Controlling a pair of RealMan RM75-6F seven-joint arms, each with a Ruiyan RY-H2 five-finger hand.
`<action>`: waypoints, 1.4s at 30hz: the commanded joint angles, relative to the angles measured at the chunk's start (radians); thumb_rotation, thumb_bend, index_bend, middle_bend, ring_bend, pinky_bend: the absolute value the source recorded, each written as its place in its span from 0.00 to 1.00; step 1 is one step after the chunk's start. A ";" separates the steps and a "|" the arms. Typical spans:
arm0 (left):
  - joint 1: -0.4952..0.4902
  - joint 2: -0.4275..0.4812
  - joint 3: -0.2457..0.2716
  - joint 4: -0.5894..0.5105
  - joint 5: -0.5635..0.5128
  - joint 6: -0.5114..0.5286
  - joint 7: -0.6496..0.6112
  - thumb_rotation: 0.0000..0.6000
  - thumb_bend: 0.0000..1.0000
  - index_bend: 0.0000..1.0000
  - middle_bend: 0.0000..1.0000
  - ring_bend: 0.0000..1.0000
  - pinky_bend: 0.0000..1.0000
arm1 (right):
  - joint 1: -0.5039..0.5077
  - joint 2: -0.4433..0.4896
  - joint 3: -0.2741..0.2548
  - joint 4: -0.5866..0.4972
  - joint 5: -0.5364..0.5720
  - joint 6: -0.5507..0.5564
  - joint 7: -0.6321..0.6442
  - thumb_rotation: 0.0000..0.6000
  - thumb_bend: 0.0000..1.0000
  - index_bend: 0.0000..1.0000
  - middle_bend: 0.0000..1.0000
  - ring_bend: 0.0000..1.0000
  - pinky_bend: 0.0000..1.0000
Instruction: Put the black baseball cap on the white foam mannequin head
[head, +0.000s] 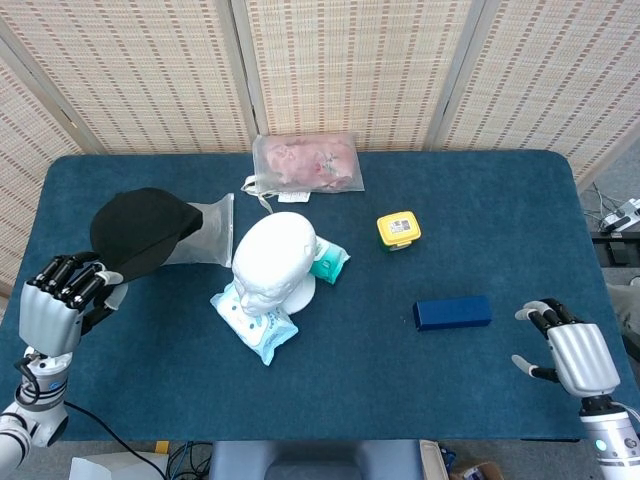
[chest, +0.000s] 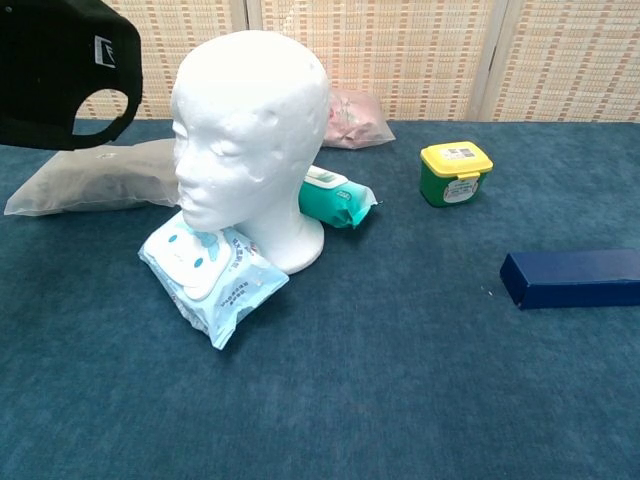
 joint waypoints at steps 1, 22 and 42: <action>-0.017 0.025 -0.004 -0.058 0.027 0.002 0.045 1.00 0.49 0.72 0.70 0.44 0.56 | 0.000 0.000 0.000 0.000 -0.001 0.001 0.001 1.00 0.12 0.37 0.32 0.23 0.57; -0.091 0.101 -0.028 -0.388 0.158 -0.083 0.299 1.00 0.49 0.72 0.70 0.44 0.56 | -0.001 0.000 0.002 0.000 0.003 0.001 0.001 1.00 0.12 0.37 0.32 0.23 0.57; -0.163 0.029 -0.049 -0.483 0.207 -0.232 0.432 1.00 0.49 0.68 0.69 0.43 0.56 | -0.003 0.006 0.004 0.002 0.005 0.004 0.017 1.00 0.12 0.37 0.32 0.23 0.57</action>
